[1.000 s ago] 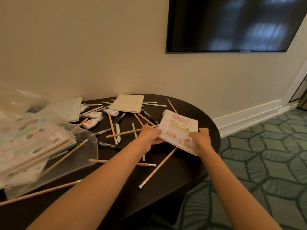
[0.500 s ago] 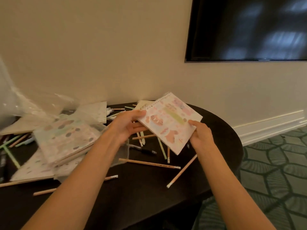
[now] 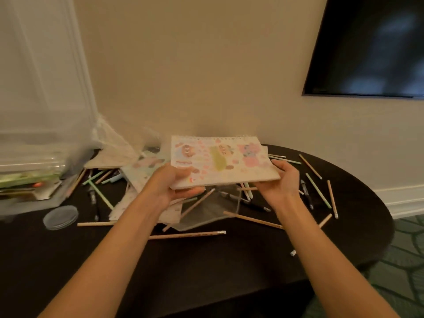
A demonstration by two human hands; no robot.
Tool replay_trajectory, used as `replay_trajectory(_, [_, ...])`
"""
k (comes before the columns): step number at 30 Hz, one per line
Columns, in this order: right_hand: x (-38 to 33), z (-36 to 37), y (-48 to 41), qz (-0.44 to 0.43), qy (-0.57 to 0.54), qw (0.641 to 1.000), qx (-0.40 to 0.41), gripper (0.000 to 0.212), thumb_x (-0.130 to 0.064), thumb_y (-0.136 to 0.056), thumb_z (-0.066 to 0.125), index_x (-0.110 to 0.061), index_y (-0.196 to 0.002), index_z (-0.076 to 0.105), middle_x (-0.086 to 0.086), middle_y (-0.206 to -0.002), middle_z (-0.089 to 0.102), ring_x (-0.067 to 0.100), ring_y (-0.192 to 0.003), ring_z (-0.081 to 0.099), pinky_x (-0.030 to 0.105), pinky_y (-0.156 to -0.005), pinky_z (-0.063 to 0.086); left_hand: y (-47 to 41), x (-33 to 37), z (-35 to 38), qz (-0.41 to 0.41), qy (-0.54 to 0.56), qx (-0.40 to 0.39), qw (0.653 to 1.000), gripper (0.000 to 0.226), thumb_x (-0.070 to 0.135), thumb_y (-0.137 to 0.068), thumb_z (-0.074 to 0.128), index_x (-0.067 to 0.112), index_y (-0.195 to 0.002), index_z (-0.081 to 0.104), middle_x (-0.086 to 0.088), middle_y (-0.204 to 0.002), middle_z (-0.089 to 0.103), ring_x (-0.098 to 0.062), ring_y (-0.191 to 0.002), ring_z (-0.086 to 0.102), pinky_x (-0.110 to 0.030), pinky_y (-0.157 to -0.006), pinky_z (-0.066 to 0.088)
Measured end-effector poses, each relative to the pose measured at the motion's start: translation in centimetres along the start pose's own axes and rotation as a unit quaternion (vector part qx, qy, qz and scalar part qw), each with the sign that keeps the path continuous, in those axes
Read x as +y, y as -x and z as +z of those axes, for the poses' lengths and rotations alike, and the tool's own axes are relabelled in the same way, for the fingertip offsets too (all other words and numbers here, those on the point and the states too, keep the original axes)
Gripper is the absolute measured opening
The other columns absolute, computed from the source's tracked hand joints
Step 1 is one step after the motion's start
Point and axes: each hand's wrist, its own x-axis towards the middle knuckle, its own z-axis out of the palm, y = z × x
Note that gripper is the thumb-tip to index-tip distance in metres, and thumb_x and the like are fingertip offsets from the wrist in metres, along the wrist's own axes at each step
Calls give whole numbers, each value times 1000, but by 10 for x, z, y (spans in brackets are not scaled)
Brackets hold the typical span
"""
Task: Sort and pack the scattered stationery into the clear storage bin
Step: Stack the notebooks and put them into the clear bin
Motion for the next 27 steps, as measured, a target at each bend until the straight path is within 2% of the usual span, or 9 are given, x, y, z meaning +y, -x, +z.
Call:
replay_trajectory(4, [-2, 5, 7, 39, 295, 955, 15, 29, -6, -93, 50, -5, -122, 48, 12, -105, 65, 22, -83, 67, 29, -54, 58, -1, 12, -13, 1, -121, 8, 993, 15, 10, -95, 48, 5, -107, 55, -13, -78, 65, -16, -37, 58, -20, -36, 47])
replay_trajectory(7, [-4, 5, 6, 12, 257, 965, 45, 41, -1, -92, 50, -6, -132, 45, 10, -104, 63, 22, -83, 65, 31, -52, 58, -6, 12, -20, 44, -151, 40, 987, 32, 26, -101, 33, 6, -100, 57, -16, -78, 68, -18, -46, 59, -23, -44, 49])
replay_trajectory(9, [-9, -1, 7, 1, 195, 978, 70, 44, 1, -92, 50, -6, -134, 44, 11, -103, 61, 22, -83, 64, 28, -47, 56, -14, 6, -29, 112, -246, 100, 958, 34, 24, -98, 33, 4, -109, 58, -12, -88, 68, -24, -73, 64, -34, -67, 54])
replay_trajectory(10, [-11, -6, 7, 8, 179, 981, 70, 43, 1, -92, 49, -5, -134, 44, 11, -102, 61, 22, -80, 65, 27, -46, 55, -18, 3, -35, 146, -342, 121, 921, 34, 24, -97, 37, 6, -118, 56, -10, -100, 66, -27, -92, 61, -38, -80, 52])
replay_trajectory(12, [-15, -13, 12, 45, 181, 981, 54, 41, 1, -91, 49, -8, -131, 47, 12, -101, 63, 20, -69, 69, 26, -46, 55, -22, -7, -43, 146, -576, 84, 800, 49, 34, -92, 50, 14, -136, 42, -8, -129, 52, -29, -120, 47, -39, -97, 42])
replay_trajectory(14, [-16, -20, 16, 87, 220, 971, 26, 41, 1, -91, 48, -12, -130, 48, 12, -103, 64, 20, -67, 71, 30, -52, 58, -23, -20, -48, 103, -733, 33, 671, 70, 45, -87, 55, 18, -144, 25, -9, -142, 37, -31, -132, 33, -42, -103, 35])
replay_trajectory(16, [-16, -29, 20, 122, 263, 957, 4, 43, 1, -90, 48, -13, -131, 47, 14, -105, 65, 23, -72, 72, 34, -58, 59, -28, -32, -53, 79, -790, 25, 608, 73, 46, -87, 54, 19, -146, 20, -9, -144, 33, -32, -134, 28, -46, -106, 30])
replay_trajectory(20, [-18, -40, 27, 159, 318, 935, 6, 46, 4, -89, 49, -7, -133, 45, 18, -107, 65, 26, -69, 71, 35, -51, 58, -29, -30, -55, 131, -777, 36, 614, 30, 24, -97, 36, 8, -118, 51, -15, -122, 53, -33, -111, 49, -42, -92, 44])
replay_trajectory(27, [-5, -37, 30, 75, 281, 954, 68, 41, 2, -91, 48, -15, -129, 48, 12, -108, 61, 26, -87, 63, 40, -62, 58, -13, -18, -42, 126, -777, 62, 614, 28, 4, -98, 30, -4, -119, 47, -21, -122, 48, -36, -110, 48, -36, -80, 38])
